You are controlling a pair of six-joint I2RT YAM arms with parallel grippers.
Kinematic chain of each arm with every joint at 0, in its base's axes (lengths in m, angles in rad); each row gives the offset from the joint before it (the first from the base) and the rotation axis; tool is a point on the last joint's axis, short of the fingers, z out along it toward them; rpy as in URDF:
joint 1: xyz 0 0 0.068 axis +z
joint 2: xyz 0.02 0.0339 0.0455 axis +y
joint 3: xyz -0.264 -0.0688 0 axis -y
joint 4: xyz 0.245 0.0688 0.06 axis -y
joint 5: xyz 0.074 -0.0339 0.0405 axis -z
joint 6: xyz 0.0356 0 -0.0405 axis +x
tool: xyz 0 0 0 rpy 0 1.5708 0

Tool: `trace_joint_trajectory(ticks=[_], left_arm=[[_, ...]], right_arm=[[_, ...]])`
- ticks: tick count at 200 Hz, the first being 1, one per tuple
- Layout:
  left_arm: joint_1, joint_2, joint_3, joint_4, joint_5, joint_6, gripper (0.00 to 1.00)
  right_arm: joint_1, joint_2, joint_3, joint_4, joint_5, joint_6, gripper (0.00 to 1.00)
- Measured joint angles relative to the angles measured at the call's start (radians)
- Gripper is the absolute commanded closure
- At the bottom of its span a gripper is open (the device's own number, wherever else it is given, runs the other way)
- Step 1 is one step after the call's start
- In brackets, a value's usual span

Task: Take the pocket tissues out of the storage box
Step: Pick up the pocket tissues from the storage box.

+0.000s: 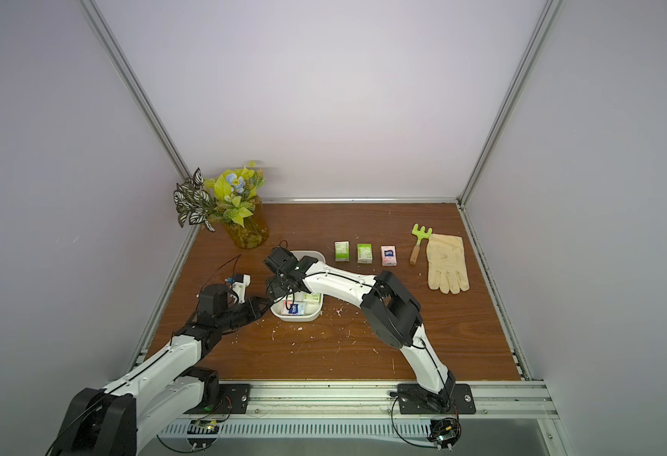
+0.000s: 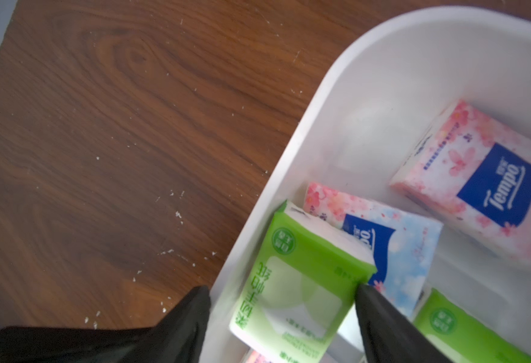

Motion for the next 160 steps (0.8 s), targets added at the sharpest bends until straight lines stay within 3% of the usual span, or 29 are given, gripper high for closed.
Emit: trace_joint_trajectory(ticks=[160], left_arm=[[0.0, 0.0, -0.003, 0.016, 0.007, 0.0, 0.91]], right_arm=[[0.003, -0.059, -0.082, -0.01, 0.038, -0.003, 0.16]])
